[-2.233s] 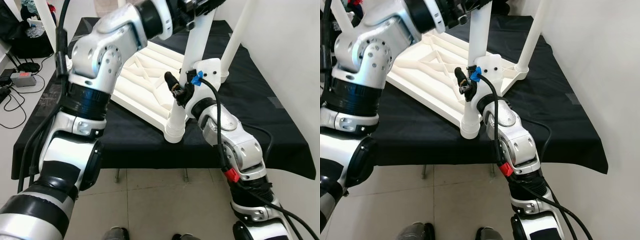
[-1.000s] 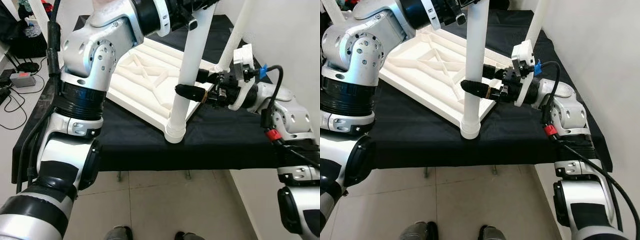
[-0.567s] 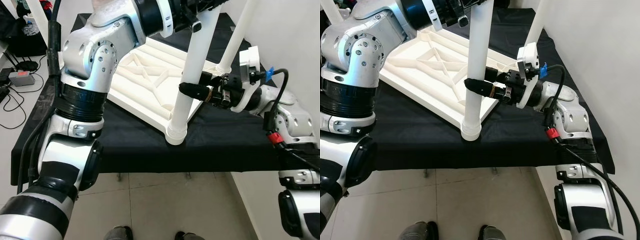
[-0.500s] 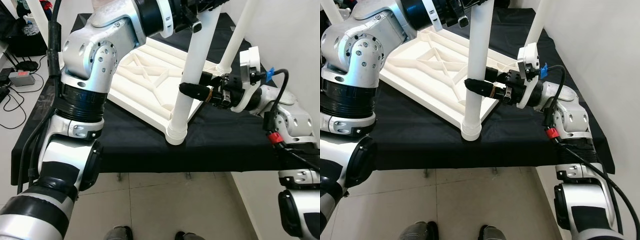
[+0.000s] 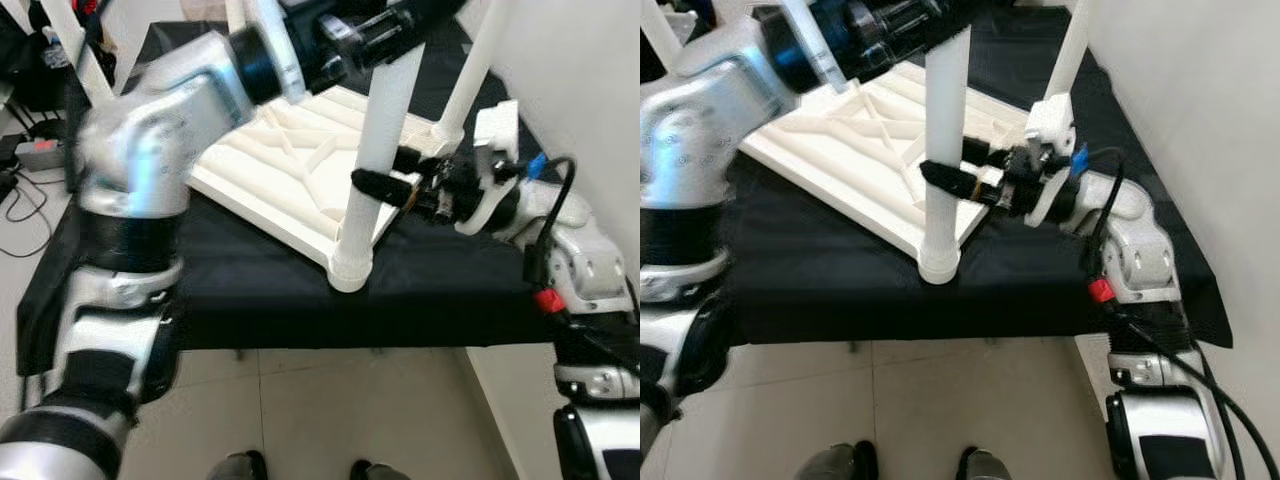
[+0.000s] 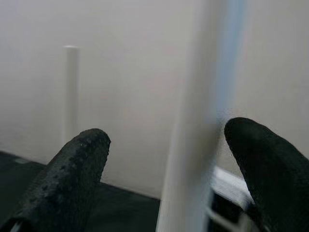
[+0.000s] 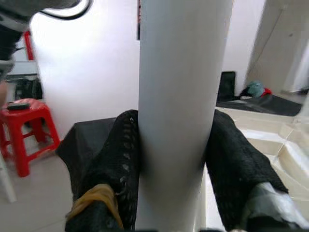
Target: Building children table
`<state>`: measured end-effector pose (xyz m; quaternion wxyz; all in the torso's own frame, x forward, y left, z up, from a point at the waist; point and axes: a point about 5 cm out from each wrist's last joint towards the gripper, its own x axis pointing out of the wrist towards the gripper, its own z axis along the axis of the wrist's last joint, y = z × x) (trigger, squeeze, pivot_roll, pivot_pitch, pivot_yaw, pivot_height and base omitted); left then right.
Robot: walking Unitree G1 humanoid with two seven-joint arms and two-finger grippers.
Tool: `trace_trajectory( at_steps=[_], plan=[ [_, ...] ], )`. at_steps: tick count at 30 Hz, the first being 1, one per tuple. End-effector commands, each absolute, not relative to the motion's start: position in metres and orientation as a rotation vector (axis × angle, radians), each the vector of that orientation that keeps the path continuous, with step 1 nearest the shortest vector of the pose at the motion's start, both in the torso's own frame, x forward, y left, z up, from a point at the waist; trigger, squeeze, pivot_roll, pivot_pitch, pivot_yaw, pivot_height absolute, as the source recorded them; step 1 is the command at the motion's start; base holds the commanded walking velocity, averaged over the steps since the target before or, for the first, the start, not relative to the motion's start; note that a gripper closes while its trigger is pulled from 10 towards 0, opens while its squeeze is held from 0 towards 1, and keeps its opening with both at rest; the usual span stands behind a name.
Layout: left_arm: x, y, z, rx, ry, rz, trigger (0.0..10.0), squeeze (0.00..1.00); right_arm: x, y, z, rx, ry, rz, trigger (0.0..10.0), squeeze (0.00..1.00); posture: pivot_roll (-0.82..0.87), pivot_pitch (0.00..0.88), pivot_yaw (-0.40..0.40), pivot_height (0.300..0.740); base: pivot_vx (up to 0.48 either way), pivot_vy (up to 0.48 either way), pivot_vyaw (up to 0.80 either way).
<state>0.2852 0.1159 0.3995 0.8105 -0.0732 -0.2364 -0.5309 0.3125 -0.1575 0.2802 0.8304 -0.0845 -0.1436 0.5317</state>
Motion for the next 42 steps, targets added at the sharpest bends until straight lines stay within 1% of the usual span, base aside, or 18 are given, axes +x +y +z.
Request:
trace_trajectory(
  at_steps=[1, 2, 3, 5, 6, 7, 8, 9, 13, 24, 25, 26, 27, 29, 30, 31, 32, 42],
  plan=[
    [0.277, 0.116, 0.404, -0.156, -0.521, -1.162, 10.0, 1.00, 0.320, -0.167, 0.254, -0.197, -0.142, 1.033, 0.0, 0.00, 0.01, 0.222, -0.030, 0.740, 0.000, 0.000, 0.00],
    [0.261, 0.144, 0.391, -0.182, -0.497, -1.103, 10.0, 1.00, 0.315, -0.162, 0.244, -0.241, -0.083, 0.899, 0.0, 0.00, 0.02, 0.226, -0.045, 0.740, 0.000, 0.000, 0.00],
    [0.261, 0.144, 0.391, -0.182, -0.497, -1.103, 10.0, 1.00, 0.315, -0.162, 0.244, -0.241, -0.083, 0.899, 0.0, 0.00, 0.02, 0.226, -0.045, 0.740, 0.000, 0.000, 0.00],
    [0.242, 0.169, 0.322, -0.241, -0.342, -0.904, 10.0, 1.00, 0.319, -0.172, 0.213, -0.238, 0.026, 0.290, 0.0, 0.00, 0.00, 0.210, -0.059, 0.740, 0.000, 0.000, 0.00],
    [0.242, 0.169, 0.322, -0.241, -0.342, -0.904, 10.0, 1.00, 0.319, -0.172, 0.213, -0.238, 0.026, 0.290, 0.0, 0.00, 0.00, 0.210, -0.059, 0.740, 0.000, 0.000, 0.00],
    [0.234, 0.171, 0.289, -0.258, -0.256, -0.833, 10.0, 1.00, 0.321, -0.175, 0.206, -0.245, 0.035, 0.130, 0.0, 0.00, 0.00, 0.208, -0.056, 0.740, 0.000, 0.000, 0.00],
    [0.234, 0.171, 0.289, -0.258, -0.256, -0.833, 10.0, 1.00, 0.321, -0.175, 0.206, -0.245, 0.035, 0.130, 0.0, 0.00, 0.00, 0.208, -0.056, 0.740, 0.000, 0.000, 0.00],
    [0.225, 0.165, 0.251, -0.277, -0.147, -0.788, 10.0, 1.00, 0.332, -0.179, 0.207, -0.247, 0.021, 0.051, 0.0, 0.00, 0.00, 0.193, -0.067, 0.740, 0.000, 0.000, 0.00],
    [0.198, 0.144, 0.188, -0.363, 0.071, -0.772, 10.0, 1.00, 0.358, -0.187, 0.220, -0.231, -0.018, -0.017, 0.0, 0.00, 0.00, 0.174, -0.070, 0.740, 0.000, 0.000, 0.00],
    [0.175, 0.122, 0.167, -0.231, 0.180, -0.789, 10.0, 1.00, 0.365, -0.179, 0.222, -0.204, 0.006, -0.114, 0.0, 0.00, -0.01, 0.163, -0.068, 0.740, 0.000, 0.000, 0.00],
    [0.175, 0.118, 0.166, -0.167, 0.138, -0.802, 10.0, 0.53, 0.366, -0.172, 0.214, -0.144, 0.041, -0.056, 10.0, 0.00, -0.01, 0.175, -0.071, 0.740, 0.000, 0.000, 0.00],
    [0.175, 0.118, 0.166, -0.167, 0.138, -0.802, 10.0, 0.53, 0.366, -0.172, 0.214, -0.144, 0.041, -0.056, 10.0, 0.00, -0.01, 0.175, -0.071, 0.740, 0.000, 0.000, 0.00],
    [0.175, 0.116, 0.165, -0.122, 0.120, -0.822, 10.0, 0.00, 0.366, -0.163, 0.213, -0.117, 0.026, 0.046, 10.0, 0.00, -0.01, 0.179, -0.069, 0.740, 0.000, 0.000, 0.00],
    [0.174, 0.115, 0.165, -0.113, 0.118, -0.826, 10.0, 0.00, 0.366, -0.162, 0.213, -0.116, 0.017, 0.067, 10.0, 0.00, -0.01, 0.179, -0.069, 0.740, 0.000, 0.000, 0.00],
    [0.174, 0.114, 0.166, -0.104, 0.107, -0.830, 10.0, 0.00, 0.365, -0.161, 0.214, -0.089, -0.003, 0.143, 10.0, 0.23, 0.00, 0.189, -0.067, 0.740, 0.000, 0.000, 0.00],
    [0.173, 0.113, 0.166, -0.097, 0.099, -0.829, 10.0, 0.00, 0.365, -0.160, 0.215, -0.069, -0.018, 0.189, 10.0, 0.23, 0.00, 0.189, -0.067, 0.740, 0.000, 0.000, 0.00],
    [0.172, 0.113, 0.166, -0.093, 0.093, -0.829, 10.0, 0.00, 0.364, -0.160, 0.216, -0.056, -0.028, 0.220, 10.0, 1.00, 0.00, 0.190, -0.066, 0.740, 0.000, 0.000, 0.00],
    [0.170, 0.111, 0.166, -0.118, 0.039, -0.809, 10.0, 0.00, 0.365, -0.182, 0.226, -0.135, -0.076, 0.352, 10.0, 1.00, 0.01, 0.209, -0.058, 0.740, 0.000, 0.000, 0.00]
  ],
)
